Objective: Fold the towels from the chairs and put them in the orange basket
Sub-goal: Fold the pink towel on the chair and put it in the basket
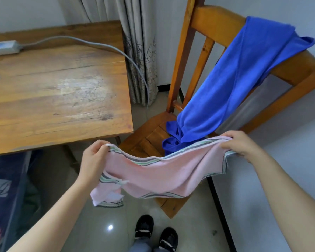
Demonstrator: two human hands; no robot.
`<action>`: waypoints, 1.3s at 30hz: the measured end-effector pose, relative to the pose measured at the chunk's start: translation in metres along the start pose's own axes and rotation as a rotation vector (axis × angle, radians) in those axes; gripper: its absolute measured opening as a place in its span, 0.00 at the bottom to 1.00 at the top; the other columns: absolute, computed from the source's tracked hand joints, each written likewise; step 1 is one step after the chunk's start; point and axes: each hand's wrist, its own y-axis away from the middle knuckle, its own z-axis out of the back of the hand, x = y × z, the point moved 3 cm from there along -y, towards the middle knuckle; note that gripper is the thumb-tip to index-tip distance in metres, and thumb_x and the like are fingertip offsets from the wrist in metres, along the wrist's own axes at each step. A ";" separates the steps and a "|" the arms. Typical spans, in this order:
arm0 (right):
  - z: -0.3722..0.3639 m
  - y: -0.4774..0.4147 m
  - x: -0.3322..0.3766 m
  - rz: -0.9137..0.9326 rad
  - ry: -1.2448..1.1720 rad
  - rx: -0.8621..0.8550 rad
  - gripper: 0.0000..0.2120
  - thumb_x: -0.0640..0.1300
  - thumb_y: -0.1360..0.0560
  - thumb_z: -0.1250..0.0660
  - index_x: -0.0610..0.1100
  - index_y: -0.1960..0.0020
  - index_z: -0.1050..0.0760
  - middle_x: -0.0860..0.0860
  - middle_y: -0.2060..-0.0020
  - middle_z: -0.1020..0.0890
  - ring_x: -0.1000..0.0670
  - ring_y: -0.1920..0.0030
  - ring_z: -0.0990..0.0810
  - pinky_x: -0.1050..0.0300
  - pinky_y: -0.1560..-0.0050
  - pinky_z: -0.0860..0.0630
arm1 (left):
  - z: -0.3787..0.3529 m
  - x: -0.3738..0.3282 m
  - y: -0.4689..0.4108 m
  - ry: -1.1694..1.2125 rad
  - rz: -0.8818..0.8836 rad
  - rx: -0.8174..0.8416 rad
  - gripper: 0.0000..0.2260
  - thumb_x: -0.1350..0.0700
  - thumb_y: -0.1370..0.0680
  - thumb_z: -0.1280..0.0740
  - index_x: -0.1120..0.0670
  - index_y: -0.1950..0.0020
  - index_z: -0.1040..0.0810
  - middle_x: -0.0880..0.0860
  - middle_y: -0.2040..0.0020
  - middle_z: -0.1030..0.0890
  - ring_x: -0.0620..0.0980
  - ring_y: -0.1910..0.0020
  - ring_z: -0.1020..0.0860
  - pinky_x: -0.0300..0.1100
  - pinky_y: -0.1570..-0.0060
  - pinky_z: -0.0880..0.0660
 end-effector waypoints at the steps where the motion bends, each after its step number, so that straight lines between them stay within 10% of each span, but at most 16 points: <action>1: -0.006 -0.013 -0.001 -0.028 -0.094 -0.093 0.09 0.29 0.30 0.37 0.34 0.51 0.22 0.42 0.64 0.23 0.46 0.64 0.26 0.66 0.69 0.31 | -0.005 0.001 -0.002 0.022 0.030 -0.002 0.10 0.62 0.22 0.41 0.57 0.58 0.22 0.54 0.60 0.21 0.51 0.57 0.24 0.45 0.56 0.27; 4: -0.022 -0.042 0.007 -0.008 -0.192 -0.365 0.14 0.33 0.29 0.36 0.37 0.43 0.23 0.41 0.47 0.21 0.43 0.47 0.23 0.58 0.49 0.30 | -0.022 0.006 -0.007 0.050 0.128 -0.004 0.11 0.61 0.21 0.43 0.55 0.59 0.22 0.54 0.59 0.21 0.53 0.55 0.24 0.49 0.52 0.26; 8: -0.064 -0.052 0.016 0.073 -0.198 -0.131 0.28 0.38 0.27 0.34 0.44 0.29 0.36 0.43 0.33 0.30 0.43 0.34 0.30 0.50 0.35 0.32 | -0.039 0.011 -0.013 0.137 0.257 -0.025 0.14 0.62 0.22 0.44 0.52 0.62 0.23 0.54 0.60 0.21 0.54 0.56 0.24 0.48 0.53 0.26; 15: -0.158 0.001 -0.030 -0.058 0.035 0.227 0.20 0.40 0.24 0.37 0.42 0.32 0.32 0.44 0.36 0.27 0.46 0.39 0.27 0.61 0.48 0.31 | -0.051 0.017 -0.016 0.239 0.438 -0.034 0.13 0.58 0.20 0.45 0.53 0.60 0.24 0.57 0.60 0.22 0.52 0.59 0.24 0.42 0.62 0.28; 24: -0.243 0.080 -0.009 0.076 -0.396 0.551 0.44 0.38 0.35 0.25 0.52 0.27 0.46 0.52 0.34 0.32 0.53 0.35 0.31 0.61 0.39 0.28 | -0.053 0.000 0.004 0.384 0.571 0.007 0.09 0.55 0.22 0.42 0.55 0.61 0.26 0.55 0.64 0.23 0.50 0.64 0.25 0.42 0.66 0.28; 39: -0.256 0.133 -0.018 0.072 -0.519 0.514 0.07 0.34 0.28 0.31 0.46 0.58 0.25 0.56 0.65 0.23 0.68 0.70 0.26 0.74 0.64 0.31 | -0.046 0.025 0.019 0.732 0.704 -0.099 0.08 0.59 0.24 0.43 0.56 0.60 0.27 0.56 0.64 0.24 0.51 0.65 0.25 0.44 0.63 0.27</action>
